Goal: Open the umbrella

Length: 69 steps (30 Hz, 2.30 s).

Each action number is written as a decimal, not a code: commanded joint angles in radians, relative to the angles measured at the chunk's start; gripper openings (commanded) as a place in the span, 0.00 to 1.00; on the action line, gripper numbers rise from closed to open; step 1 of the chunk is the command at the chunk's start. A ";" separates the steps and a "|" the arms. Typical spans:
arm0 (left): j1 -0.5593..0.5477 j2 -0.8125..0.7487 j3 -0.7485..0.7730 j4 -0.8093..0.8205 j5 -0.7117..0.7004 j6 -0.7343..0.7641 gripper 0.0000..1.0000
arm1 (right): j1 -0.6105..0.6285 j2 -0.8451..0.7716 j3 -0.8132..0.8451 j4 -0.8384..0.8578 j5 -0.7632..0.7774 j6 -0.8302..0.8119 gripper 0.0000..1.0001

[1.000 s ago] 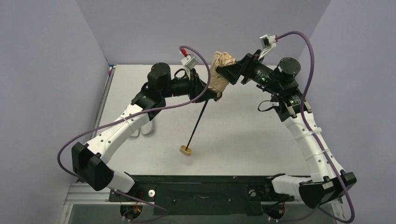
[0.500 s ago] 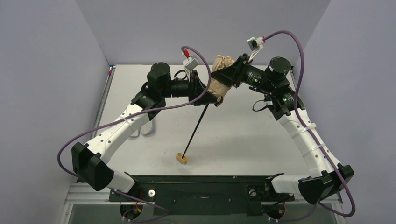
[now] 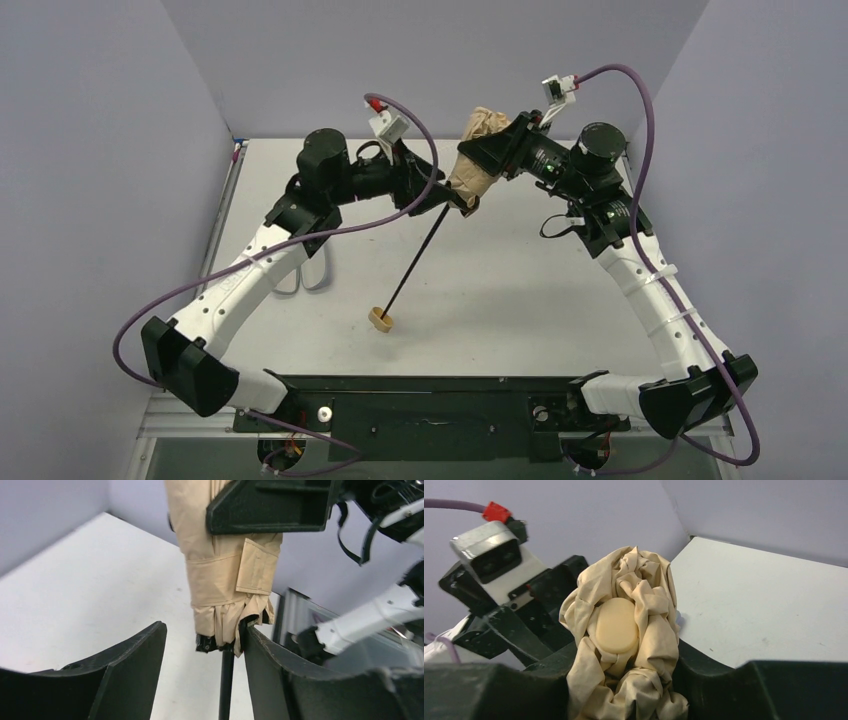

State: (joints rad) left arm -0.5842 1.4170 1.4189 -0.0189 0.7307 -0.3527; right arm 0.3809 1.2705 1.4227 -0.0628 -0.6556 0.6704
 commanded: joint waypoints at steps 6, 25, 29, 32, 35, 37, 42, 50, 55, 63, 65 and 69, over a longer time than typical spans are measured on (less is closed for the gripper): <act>-0.046 -0.219 -0.112 0.173 -0.324 0.338 0.57 | 0.018 -0.097 -0.062 0.151 0.100 -0.027 0.00; -0.178 -0.145 -0.039 0.153 -0.306 0.450 0.38 | 0.065 -0.118 -0.074 0.144 0.106 -0.079 0.00; -0.200 -0.145 -0.045 0.160 -0.315 0.489 0.20 | 0.065 -0.115 -0.075 0.145 0.107 -0.068 0.00; -0.219 -0.145 -0.049 0.159 -0.316 0.526 0.15 | 0.064 -0.114 -0.077 0.146 0.108 -0.065 0.00; -0.230 -0.141 -0.045 0.145 -0.317 0.544 0.11 | 0.062 -0.113 -0.075 0.151 0.107 -0.057 0.00; -0.232 -0.135 -0.042 0.138 -0.316 0.547 0.09 | 0.059 -0.112 -0.076 0.156 0.105 -0.052 0.00; -0.232 -0.117 -0.026 0.123 -0.350 0.531 0.28 | 0.054 -0.117 -0.077 0.172 0.093 -0.037 0.00; -0.235 -0.091 -0.002 0.072 -0.386 0.497 0.24 | 0.057 -0.118 -0.063 0.175 0.092 -0.036 0.00; -0.265 -0.069 0.016 -0.006 -0.395 0.554 0.05 | 0.057 -0.111 -0.050 0.173 0.103 -0.036 0.00; -0.296 -0.071 0.002 -0.010 -0.340 0.554 0.00 | 0.047 -0.109 -0.049 0.155 0.172 -0.064 0.00; -0.300 -0.069 -0.003 -0.006 -0.313 0.549 0.00 | 0.041 -0.104 -0.044 0.154 0.185 -0.063 0.00; -0.309 -0.056 -0.005 -0.005 -0.263 0.539 0.00 | 0.026 -0.094 -0.029 0.164 0.206 -0.049 0.00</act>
State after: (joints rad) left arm -0.8501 1.3342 1.4052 0.0219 0.3347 0.2066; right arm 0.4213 1.1965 1.3327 -0.0429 -0.5076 0.5938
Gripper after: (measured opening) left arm 0.007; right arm 0.343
